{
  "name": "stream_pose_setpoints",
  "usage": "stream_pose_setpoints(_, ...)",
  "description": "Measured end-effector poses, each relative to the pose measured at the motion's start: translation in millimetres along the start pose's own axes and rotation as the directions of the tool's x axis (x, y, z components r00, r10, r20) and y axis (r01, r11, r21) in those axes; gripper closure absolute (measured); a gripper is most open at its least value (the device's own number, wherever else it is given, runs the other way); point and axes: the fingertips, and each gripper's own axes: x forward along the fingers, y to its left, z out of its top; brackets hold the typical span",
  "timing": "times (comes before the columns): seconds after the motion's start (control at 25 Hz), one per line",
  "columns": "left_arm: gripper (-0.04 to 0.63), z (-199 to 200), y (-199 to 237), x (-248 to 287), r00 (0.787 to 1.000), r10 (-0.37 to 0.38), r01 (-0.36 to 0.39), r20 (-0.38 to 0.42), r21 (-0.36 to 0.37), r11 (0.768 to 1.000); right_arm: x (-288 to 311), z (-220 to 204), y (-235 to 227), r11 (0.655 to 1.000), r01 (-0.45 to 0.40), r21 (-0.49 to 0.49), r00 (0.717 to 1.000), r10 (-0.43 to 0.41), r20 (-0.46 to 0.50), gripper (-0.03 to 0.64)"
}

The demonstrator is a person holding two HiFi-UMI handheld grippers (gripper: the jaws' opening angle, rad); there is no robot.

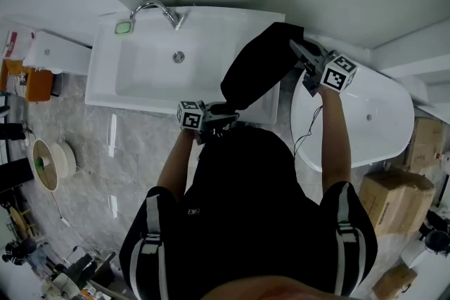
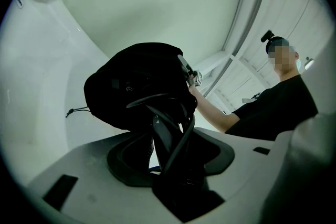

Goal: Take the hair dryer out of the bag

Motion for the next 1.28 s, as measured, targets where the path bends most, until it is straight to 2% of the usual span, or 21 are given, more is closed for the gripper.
stream_pose_setpoints(0.4, 0.397, -11, 0, 22, 0.998, 0.041, -0.042, 0.046, 0.004, 0.999, -28, 36, -12, 0.997, -0.024, -0.079, 1.0, 0.025, 0.012, 0.552)
stream_pose_setpoints(0.6, 0.397, -11, 4, 28, 0.993, 0.073, -0.075, 0.094, 0.015, 0.997, -36, 49, -21, 0.993, -0.034, -0.114, 0.999, 0.035, 0.009, 0.552)
stream_pose_setpoints(0.92, 0.397, -5, 6, 30, 0.977, 0.135, -0.136, 0.166, -0.007, 0.991, -31, 87, -16, 0.983, -0.098, -0.153, 0.992, 0.109, 0.067, 0.552)
stream_pose_setpoints(1.12, 0.397, -8, 8, 25, 0.972, 0.152, -0.153, 0.182, -0.006, 0.988, -22, 90, -14, 0.98, -0.122, -0.16, 0.988, 0.135, 0.074, 0.552)
stream_pose_setpoints(1.28, 0.397, -14, 9, 21, 0.967, 0.175, -0.174, 0.186, -0.021, 0.984, -16, 109, -6, 0.971, -0.146, -0.192, 0.982, 0.165, 0.088, 0.552)
